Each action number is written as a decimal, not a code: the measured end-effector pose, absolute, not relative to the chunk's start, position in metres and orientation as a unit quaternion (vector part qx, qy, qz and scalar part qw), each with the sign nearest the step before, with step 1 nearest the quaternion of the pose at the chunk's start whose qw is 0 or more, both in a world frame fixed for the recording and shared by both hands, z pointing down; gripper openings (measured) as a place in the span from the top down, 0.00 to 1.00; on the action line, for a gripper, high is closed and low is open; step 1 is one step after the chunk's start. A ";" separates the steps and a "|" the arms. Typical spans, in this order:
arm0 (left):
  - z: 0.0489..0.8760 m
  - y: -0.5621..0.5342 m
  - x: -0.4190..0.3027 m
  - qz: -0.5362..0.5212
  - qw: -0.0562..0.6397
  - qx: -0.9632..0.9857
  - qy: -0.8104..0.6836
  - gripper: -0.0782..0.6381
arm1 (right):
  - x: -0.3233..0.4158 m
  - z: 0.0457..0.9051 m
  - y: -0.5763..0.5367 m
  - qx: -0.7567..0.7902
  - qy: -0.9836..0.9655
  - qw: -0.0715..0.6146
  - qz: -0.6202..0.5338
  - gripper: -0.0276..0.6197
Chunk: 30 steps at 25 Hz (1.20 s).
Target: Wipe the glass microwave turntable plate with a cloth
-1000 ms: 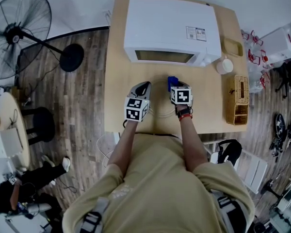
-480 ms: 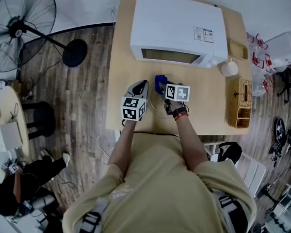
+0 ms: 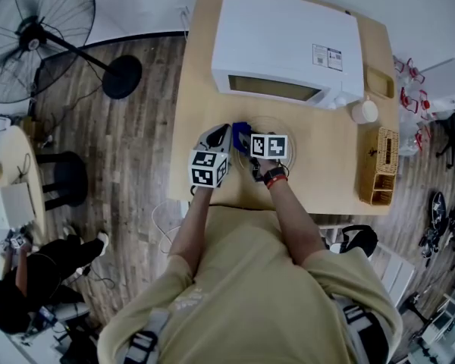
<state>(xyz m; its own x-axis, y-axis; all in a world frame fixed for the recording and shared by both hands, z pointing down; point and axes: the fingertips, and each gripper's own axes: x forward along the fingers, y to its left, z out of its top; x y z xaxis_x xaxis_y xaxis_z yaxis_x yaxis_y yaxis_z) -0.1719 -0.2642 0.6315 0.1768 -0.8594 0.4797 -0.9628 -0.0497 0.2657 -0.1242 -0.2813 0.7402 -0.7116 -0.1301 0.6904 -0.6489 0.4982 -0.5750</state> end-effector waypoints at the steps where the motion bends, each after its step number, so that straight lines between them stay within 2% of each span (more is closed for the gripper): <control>1: 0.632 -0.265 -0.172 0.096 0.270 0.718 -0.634 0.87 | -0.124 0.742 -0.281 0.241 -0.817 0.302 0.429 0.77; 7: 0.637 -0.271 -0.168 0.102 0.272 0.721 -0.629 0.87 | -0.122 0.748 -0.285 0.244 -0.820 0.329 0.400 0.77; 30: 0.646 -0.285 -0.148 0.120 0.268 0.739 -0.607 0.87 | -0.093 0.754 -0.296 0.262 -0.806 0.319 0.424 0.77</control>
<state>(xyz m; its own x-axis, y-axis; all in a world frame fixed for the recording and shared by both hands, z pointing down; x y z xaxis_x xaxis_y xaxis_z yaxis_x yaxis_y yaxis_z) -0.1476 -0.2851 0.6458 0.2347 -0.8316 0.5033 -0.9608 -0.1199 0.2499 -0.0929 -0.2959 0.7537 -0.6594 -0.1529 0.7361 -0.6929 0.5034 -0.5162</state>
